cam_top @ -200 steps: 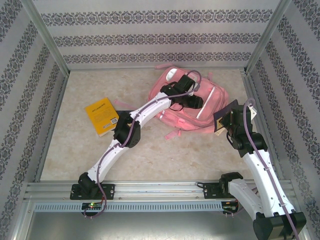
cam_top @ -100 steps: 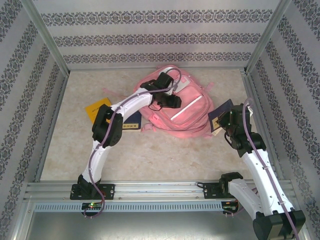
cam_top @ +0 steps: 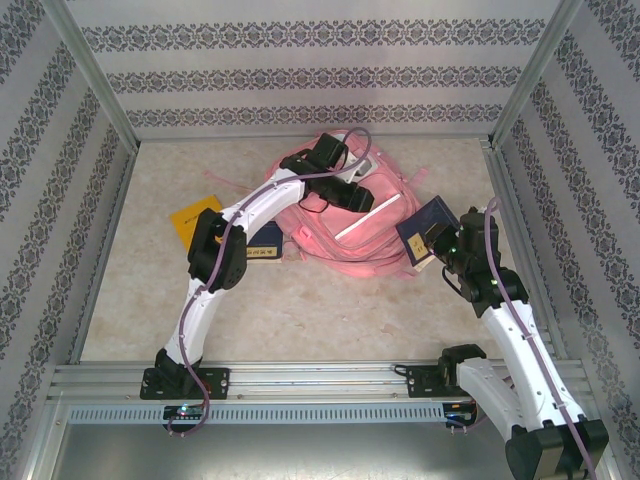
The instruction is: Pack the student bag
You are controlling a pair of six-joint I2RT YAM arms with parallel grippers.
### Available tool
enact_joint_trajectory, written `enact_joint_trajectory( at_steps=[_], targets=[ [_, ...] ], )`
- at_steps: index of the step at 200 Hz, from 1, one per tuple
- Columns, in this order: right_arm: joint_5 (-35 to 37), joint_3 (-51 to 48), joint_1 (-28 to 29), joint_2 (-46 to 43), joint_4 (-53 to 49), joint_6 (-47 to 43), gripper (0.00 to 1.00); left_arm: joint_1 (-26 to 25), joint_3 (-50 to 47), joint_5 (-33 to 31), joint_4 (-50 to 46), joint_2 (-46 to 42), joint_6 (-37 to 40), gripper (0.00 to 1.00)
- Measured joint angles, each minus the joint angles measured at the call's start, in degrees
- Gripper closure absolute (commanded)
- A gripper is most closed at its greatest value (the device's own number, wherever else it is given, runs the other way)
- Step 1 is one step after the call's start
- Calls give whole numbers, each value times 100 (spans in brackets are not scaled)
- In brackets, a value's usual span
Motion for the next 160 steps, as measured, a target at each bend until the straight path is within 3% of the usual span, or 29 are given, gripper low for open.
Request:
enact_joint_trajectory(
  at_steps=[103, 160],
  targets=[
    [-409, -186, -140, -9, 302, 90, 100, -107, -273, 435, 0, 188, 68, 59],
    [-621, -284, -225, -9, 487, 225, 100, -181, -275, 229, 28, 337, 57, 82]
  ],
)
